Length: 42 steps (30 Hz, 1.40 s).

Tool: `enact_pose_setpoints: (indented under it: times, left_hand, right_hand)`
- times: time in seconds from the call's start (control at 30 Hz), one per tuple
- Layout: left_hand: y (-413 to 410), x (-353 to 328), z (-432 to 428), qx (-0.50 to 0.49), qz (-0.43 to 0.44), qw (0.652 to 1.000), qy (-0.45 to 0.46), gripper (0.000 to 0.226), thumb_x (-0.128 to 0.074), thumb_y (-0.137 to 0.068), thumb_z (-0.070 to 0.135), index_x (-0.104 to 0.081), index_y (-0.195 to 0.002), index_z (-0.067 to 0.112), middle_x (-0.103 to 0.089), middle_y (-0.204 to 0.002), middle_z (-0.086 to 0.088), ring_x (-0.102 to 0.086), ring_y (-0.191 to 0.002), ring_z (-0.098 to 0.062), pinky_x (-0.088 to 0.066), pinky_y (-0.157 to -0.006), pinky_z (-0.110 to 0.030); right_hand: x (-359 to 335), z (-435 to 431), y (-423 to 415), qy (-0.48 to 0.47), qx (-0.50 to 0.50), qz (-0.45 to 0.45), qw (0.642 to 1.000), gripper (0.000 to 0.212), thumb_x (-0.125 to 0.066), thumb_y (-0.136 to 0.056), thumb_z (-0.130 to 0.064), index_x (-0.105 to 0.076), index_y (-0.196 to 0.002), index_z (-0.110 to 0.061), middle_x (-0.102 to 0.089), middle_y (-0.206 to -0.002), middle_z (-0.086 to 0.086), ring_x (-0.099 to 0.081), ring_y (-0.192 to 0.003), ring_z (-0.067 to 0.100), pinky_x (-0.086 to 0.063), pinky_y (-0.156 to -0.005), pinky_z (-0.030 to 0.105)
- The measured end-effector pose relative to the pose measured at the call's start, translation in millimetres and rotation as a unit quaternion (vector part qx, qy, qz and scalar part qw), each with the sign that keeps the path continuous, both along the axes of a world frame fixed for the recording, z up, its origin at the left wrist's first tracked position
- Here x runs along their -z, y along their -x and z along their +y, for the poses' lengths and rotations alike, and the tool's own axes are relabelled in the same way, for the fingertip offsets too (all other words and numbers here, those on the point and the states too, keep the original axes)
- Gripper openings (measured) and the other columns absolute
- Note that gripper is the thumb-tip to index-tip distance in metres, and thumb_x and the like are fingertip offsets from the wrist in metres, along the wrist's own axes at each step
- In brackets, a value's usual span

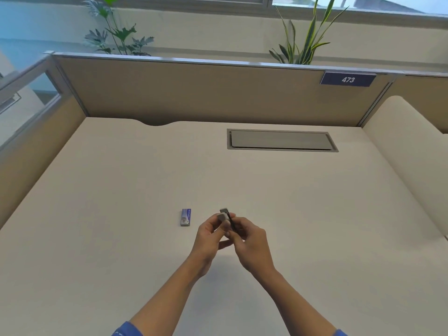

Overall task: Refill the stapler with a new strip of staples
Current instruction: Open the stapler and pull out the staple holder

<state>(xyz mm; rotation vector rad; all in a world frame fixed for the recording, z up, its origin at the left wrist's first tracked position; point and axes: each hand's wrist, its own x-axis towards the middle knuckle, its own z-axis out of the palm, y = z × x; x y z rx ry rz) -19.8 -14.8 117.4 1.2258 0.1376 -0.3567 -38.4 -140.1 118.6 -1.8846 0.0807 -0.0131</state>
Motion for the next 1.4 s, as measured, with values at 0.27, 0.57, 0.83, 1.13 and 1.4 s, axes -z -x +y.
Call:
enact_pose_setpoints:
  times: [0.27,0.57,0.83,1.13,1.4]
  left_hand:
    - [5,4,-8,-0.038,0.007,0.999,-0.019,0.016,-0.062,-0.092,0.026,-0.072,-0.103,0.021,-0.075,-0.104,-0.001,-0.071,-0.098,-0.017,-0.059,-0.074,-0.027]
    - [10,10,-2,-0.036,0.017,0.998,-0.038,0.013,-0.061,-0.093,0.022,-0.069,-0.102,0.020,-0.073,-0.105,-0.001,-0.072,-0.096,-0.017,-0.059,-0.070,-0.027]
    - [14,12,1,-0.024,0.005,0.998,-0.059,0.038,-0.063,-0.081,0.045,-0.065,-0.113,0.023,-0.073,-0.108,0.005,-0.072,-0.093,-0.015,-0.059,-0.069,-0.026]
    - [12,8,2,-0.018,-0.004,0.996,-0.090,0.034,-0.064,-0.081,0.045,-0.065,-0.111,0.029,-0.072,-0.107,0.011,-0.071,-0.086,-0.008,-0.055,-0.080,-0.033]
    - [4,4,4,-0.060,0.011,0.992,-0.107,0.039,-0.063,-0.082,0.045,-0.066,-0.110,0.018,-0.073,-0.108,0.001,-0.070,-0.099,-0.013,-0.057,-0.086,-0.040]
  right_hand:
    - [4,-1,-4,-0.005,0.000,0.029,1.000,0.027,-0.062,-0.090,0.001,-0.071,-0.111,-0.014,-0.076,-0.091,-0.010,-0.071,-0.087,-0.003,-0.052,-0.075,0.008]
    - [9,1,-2,-0.001,-0.024,0.073,0.997,0.019,-0.067,-0.090,-0.009,-0.071,-0.106,-0.018,-0.074,-0.086,-0.012,-0.069,-0.082,-0.005,-0.051,-0.070,0.008]
    - [9,-1,-3,0.015,-0.058,0.100,0.993,0.021,-0.066,-0.090,-0.008,-0.068,-0.107,-0.020,-0.069,-0.078,-0.014,-0.064,-0.066,-0.007,-0.050,-0.064,0.011]
    - [7,0,-3,0.002,-0.078,0.096,0.992,0.029,-0.055,-0.098,-0.007,-0.063,-0.123,-0.020,-0.067,-0.084,-0.014,-0.061,-0.069,-0.010,-0.048,-0.067,0.007]
    - [3,1,-2,-0.005,-0.059,0.077,0.995,0.030,-0.041,-0.104,-0.012,-0.053,-0.129,-0.024,-0.070,-0.089,-0.005,-0.069,-0.083,0.009,-0.054,-0.076,0.023]
